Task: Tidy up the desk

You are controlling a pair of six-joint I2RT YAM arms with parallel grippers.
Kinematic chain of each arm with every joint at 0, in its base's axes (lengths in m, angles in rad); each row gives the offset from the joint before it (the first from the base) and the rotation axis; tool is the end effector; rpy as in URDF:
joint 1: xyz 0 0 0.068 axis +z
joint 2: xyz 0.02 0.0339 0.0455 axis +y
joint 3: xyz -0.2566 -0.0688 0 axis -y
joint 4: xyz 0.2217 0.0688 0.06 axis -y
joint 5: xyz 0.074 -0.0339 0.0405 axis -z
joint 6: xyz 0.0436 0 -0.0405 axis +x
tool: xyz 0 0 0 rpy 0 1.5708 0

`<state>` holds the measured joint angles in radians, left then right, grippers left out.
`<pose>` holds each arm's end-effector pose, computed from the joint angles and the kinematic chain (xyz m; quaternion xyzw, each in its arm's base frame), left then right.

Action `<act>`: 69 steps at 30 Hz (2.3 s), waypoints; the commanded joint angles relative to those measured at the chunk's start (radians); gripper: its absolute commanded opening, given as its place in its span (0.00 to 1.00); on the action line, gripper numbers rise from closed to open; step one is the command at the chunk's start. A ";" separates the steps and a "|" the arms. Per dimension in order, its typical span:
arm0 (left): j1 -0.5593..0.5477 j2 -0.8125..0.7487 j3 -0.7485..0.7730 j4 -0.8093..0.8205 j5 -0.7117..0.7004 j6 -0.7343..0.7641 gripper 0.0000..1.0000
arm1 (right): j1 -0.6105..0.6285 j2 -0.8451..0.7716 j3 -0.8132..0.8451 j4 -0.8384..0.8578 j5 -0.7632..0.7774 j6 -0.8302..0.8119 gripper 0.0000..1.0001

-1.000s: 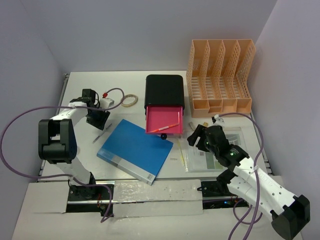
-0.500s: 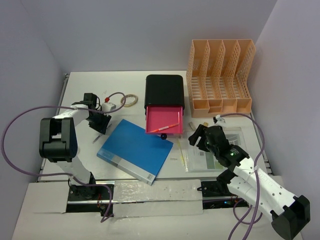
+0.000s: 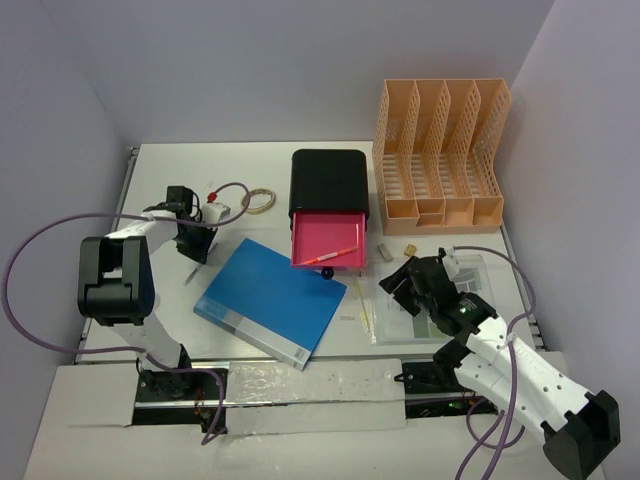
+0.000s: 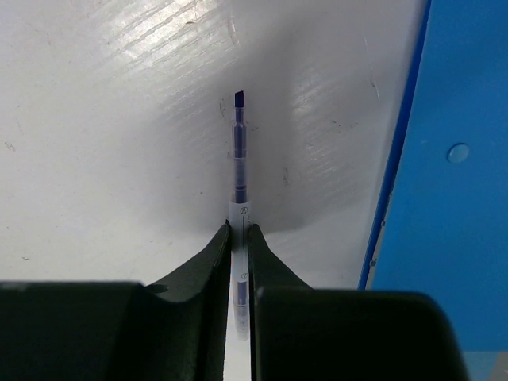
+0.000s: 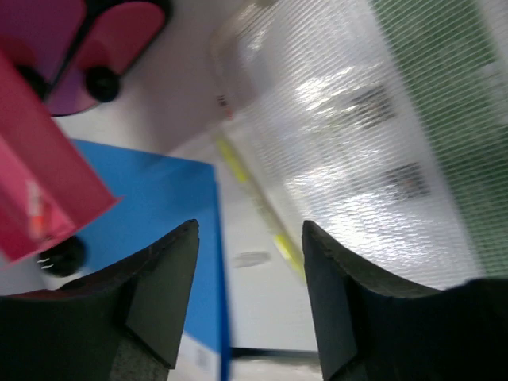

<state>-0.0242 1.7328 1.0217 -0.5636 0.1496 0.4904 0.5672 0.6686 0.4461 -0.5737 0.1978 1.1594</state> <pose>0.3024 -0.0138 0.1555 0.2616 0.9510 -0.0379 0.1602 0.1141 0.0625 0.1987 0.3045 0.8704 0.2262 0.3138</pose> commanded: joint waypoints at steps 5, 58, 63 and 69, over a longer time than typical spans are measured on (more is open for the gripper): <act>0.019 0.032 -0.076 0.085 0.053 -0.004 0.00 | 0.091 -0.022 -0.052 0.102 -0.097 0.320 0.59; 0.121 -0.212 -0.116 0.172 0.180 0.081 0.00 | 0.167 0.677 0.163 0.081 -0.335 0.662 0.49; 0.130 -0.214 -0.112 0.173 0.175 0.085 0.00 | 0.166 0.716 0.143 0.120 -0.343 0.674 0.49; 0.143 -0.219 -0.107 0.160 0.188 0.089 0.00 | 0.167 0.715 0.153 0.081 -0.323 0.663 0.48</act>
<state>0.1055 1.5486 0.9073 -0.4149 0.3010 0.5625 0.7387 1.3810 0.5949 -0.4693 -0.1545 1.8126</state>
